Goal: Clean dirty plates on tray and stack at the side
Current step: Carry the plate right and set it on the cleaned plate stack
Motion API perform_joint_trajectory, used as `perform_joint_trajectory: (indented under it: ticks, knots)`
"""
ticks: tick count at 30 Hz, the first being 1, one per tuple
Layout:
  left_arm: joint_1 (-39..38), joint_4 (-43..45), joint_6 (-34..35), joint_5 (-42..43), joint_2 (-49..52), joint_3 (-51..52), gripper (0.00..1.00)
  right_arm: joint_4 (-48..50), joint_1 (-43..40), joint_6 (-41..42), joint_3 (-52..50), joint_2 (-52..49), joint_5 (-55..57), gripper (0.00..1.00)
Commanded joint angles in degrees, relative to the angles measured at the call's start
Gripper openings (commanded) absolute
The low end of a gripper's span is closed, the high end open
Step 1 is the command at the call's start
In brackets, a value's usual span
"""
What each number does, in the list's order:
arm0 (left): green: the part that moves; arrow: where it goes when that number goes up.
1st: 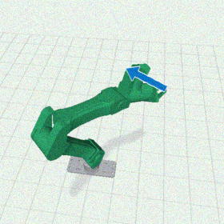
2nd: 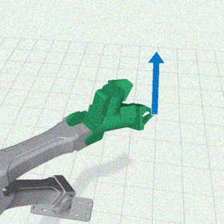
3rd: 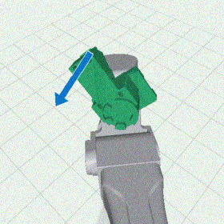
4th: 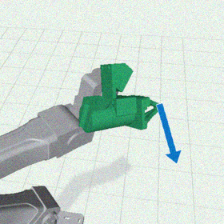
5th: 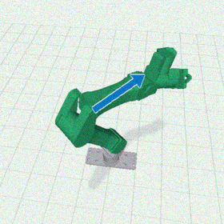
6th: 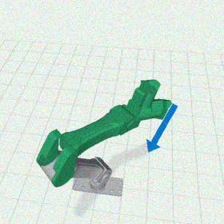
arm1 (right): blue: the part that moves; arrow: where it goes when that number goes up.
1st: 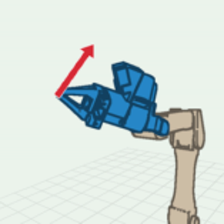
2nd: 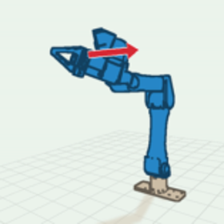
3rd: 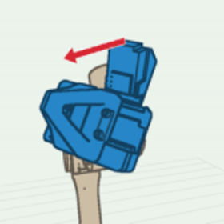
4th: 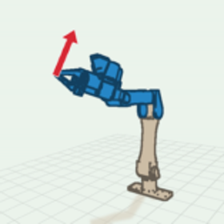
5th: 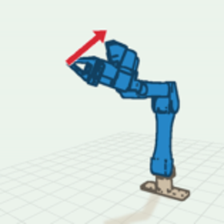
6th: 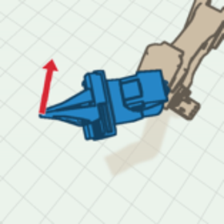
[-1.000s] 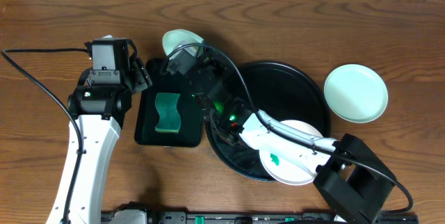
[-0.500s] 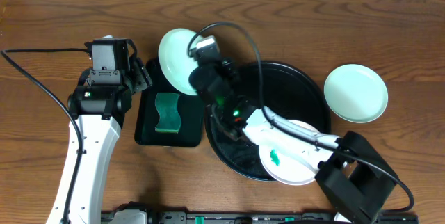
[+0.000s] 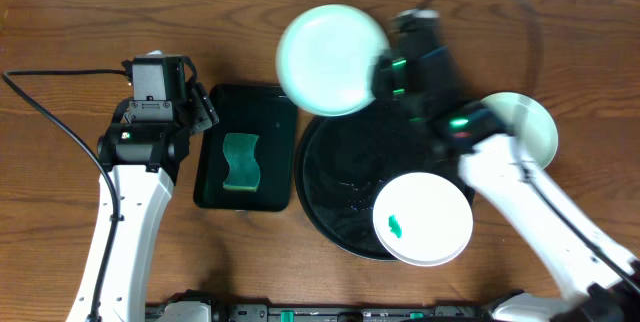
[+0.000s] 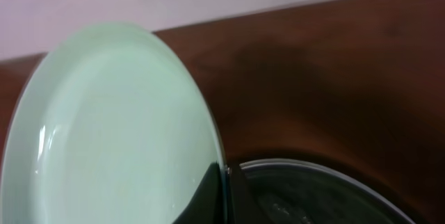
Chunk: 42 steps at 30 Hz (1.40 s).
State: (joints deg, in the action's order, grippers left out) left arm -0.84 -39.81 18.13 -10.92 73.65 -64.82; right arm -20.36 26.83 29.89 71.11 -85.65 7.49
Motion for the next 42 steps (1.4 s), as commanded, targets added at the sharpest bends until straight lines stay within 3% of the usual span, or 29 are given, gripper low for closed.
perform_joint_trajectory:
  ticks: [1,5,9,14,20,24,42]
  knots:
    - [0.2,0.0,-0.1,-1.2,0.1,-0.9,0.8,-7.2,-9.5,7.7,0.5,4.3,-13.1,0.01]
    - [0.2,0.0,-0.1,-1.2,0.1,-0.9,0.8,-16.6,-21.6,7.8,0.5,6.7,-20.1,0.01]
    - [0.2,0.0,-0.1,-1.2,0.1,-0.9,0.8,-25.0,-31.7,7.7,0.5,6.9,-19.8,0.01]
    - [0.2,0.0,-0.1,-1.2,0.1,-0.9,0.8,-32.3,-40.8,7.0,0.0,6.9,-12.8,0.01]
    - [0.2,0.0,-0.1,-1.2,0.1,-0.9,0.8,-35.9,-45.4,5.2,-1.6,6.9,-0.3,0.01]
    - [0.2,0.0,-0.1,-1.2,0.1,-0.9,0.8,-34.8,-45.6,5.2,-4.8,6.9,3.5,0.01]
    - [0.2,0.0,-0.1,-1.2,0.1,-0.9,0.8,-12.0,-45.7,10.9,-24.4,6.9,7.7,0.01]
